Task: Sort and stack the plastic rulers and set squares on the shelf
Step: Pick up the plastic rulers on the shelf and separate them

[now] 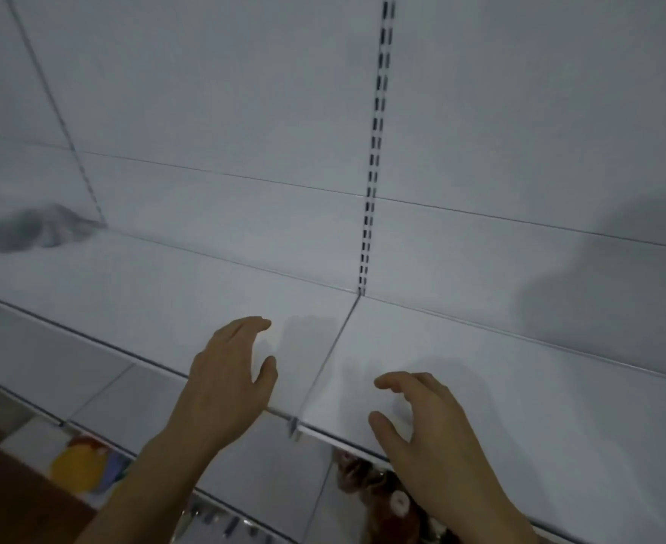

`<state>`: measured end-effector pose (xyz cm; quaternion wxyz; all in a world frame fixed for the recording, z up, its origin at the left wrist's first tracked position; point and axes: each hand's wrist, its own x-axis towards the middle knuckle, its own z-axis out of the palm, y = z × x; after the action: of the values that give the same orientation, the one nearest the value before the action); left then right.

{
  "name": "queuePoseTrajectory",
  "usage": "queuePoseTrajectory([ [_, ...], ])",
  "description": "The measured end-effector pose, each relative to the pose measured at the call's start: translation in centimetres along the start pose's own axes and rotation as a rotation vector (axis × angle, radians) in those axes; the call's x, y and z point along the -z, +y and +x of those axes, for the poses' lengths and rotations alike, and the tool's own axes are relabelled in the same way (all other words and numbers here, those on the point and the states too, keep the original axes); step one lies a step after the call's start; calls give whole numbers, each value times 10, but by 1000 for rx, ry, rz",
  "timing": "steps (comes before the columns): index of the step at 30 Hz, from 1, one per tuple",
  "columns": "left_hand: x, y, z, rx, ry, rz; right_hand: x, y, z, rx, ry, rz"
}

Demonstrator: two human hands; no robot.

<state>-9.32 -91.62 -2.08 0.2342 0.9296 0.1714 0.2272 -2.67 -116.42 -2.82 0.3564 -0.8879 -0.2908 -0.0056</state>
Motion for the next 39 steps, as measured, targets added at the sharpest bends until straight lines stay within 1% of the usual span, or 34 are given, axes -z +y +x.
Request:
queuePoseTrajectory([
  [4,65,-90,-7,115,22,105,-61,-74,22,99,-64,9],
  [8,129,-169,-38,255,30,179,-121,-147,42,202,-154,62],
  [13,203,-248,-81,457,129,218,-188,-239,66,382,-310,88],
  [19,248,-315,-132,677,203,291,-271,-329,90,518,-463,122],
  [22,264,-353,-136,737,214,304,-310,-365,108,557,-528,131],
  [25,278,-394,-119,760,202,313,-346,-392,133,579,-576,135],
  [27,285,-420,-97,768,208,319,-370,-408,157,583,-577,147],
  [34,322,-508,12,706,171,344,-440,-470,261,517,-528,188],
  [39,341,-548,81,650,151,375,-472,-508,318,483,-476,249],
])
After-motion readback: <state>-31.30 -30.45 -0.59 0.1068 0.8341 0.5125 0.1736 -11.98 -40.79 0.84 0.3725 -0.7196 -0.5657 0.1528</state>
